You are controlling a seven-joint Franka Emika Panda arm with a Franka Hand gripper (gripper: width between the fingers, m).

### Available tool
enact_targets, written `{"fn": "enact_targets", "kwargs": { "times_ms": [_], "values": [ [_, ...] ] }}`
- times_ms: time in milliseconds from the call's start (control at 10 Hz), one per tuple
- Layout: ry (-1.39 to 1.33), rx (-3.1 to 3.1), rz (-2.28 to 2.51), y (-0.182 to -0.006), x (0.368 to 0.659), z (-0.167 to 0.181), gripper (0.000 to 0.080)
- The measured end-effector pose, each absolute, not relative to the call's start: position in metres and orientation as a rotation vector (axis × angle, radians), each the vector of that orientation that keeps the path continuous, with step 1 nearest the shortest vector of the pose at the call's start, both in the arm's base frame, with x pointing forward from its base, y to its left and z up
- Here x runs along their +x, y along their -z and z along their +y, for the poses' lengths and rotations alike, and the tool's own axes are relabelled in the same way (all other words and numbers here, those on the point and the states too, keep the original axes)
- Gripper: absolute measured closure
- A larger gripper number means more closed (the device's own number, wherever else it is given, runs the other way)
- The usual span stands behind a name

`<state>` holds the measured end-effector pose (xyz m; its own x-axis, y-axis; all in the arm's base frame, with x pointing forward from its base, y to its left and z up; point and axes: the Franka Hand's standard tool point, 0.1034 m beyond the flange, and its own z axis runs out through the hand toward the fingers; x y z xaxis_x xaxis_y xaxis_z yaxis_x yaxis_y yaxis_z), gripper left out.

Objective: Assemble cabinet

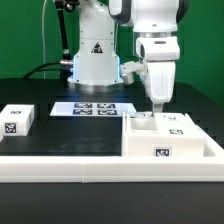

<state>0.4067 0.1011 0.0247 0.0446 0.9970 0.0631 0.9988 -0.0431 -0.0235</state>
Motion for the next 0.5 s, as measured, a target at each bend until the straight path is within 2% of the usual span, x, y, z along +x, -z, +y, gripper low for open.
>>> {"fn": "enact_targets", "kwargs": {
  "times_ms": [500],
  "values": [
    [0.024,-2.222,-2.105,-0.0130,0.4000,0.1002,0.0002]
  ]
}}
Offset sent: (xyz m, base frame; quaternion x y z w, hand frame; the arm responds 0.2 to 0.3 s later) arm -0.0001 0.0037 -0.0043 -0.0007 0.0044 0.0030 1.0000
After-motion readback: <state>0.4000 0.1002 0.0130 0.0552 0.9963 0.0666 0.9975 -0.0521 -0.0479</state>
